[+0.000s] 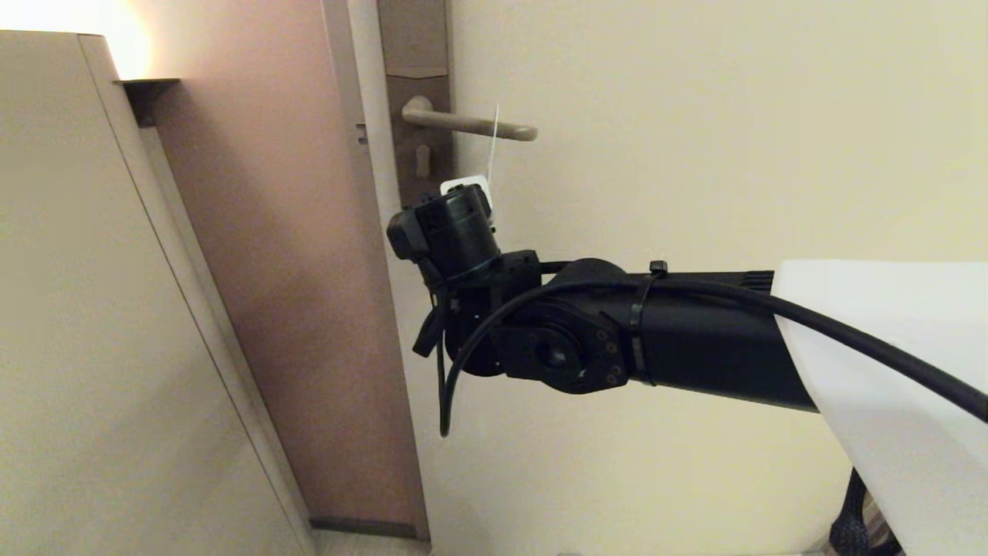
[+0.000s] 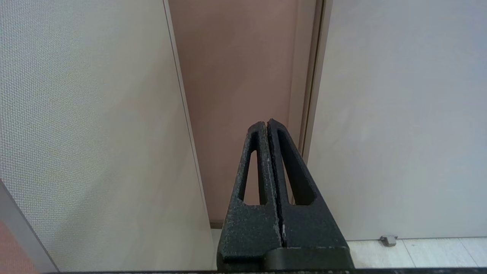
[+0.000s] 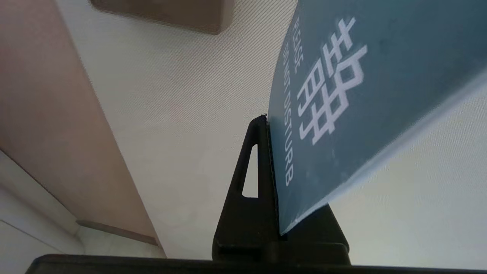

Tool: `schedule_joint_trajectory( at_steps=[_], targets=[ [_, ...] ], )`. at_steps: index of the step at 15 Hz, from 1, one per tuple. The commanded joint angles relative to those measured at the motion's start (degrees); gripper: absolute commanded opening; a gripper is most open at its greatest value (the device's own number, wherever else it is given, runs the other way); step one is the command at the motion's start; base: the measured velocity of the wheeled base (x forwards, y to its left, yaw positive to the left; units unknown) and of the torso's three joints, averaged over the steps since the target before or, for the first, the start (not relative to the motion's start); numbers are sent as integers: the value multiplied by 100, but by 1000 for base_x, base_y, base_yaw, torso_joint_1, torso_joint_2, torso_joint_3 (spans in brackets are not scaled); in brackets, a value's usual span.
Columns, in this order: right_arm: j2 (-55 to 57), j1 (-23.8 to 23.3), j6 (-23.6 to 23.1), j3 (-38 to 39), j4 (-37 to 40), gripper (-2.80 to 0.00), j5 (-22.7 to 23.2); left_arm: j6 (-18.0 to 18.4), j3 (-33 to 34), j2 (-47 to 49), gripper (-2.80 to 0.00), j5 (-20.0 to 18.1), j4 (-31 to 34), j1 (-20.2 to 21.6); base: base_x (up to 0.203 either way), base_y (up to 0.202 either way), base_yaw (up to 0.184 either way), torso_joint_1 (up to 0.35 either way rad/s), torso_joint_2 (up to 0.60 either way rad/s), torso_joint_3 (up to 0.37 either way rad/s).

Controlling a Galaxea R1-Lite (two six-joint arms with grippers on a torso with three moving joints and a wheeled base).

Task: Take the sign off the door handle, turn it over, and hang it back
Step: Hang the sign back with the other side facing out

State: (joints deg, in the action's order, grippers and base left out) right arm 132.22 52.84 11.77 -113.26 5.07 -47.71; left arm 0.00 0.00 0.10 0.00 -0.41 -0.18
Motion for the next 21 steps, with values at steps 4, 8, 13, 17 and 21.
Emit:
schedule_joint_trajectory(
  at_steps=[4,8,13,17,21],
  targets=[
    [-136,-148,-655,-47,-438,-280,279,0,0,-1,-280,0,-2,1,0,0,0,0,0,0],
    [-145,-195,-860,-40,-542,-280,504,0,0,-1,-280,0,-2,1,0,0,0,0,0,0],
    [-121,-186,-852,-38,-542,-280,517,0,0,-1,-280,0,-2,1,0,0,0,0,0,0],
    [-91,-168,-843,-38,-525,-280,517,0,0,-1,-280,0,-2,1,0,0,0,0,0,0],
    [-65,-160,-834,-37,-516,-280,517,0,0,-1,-280,0,-2,1,0,0,0,0,0,0]
  ],
)
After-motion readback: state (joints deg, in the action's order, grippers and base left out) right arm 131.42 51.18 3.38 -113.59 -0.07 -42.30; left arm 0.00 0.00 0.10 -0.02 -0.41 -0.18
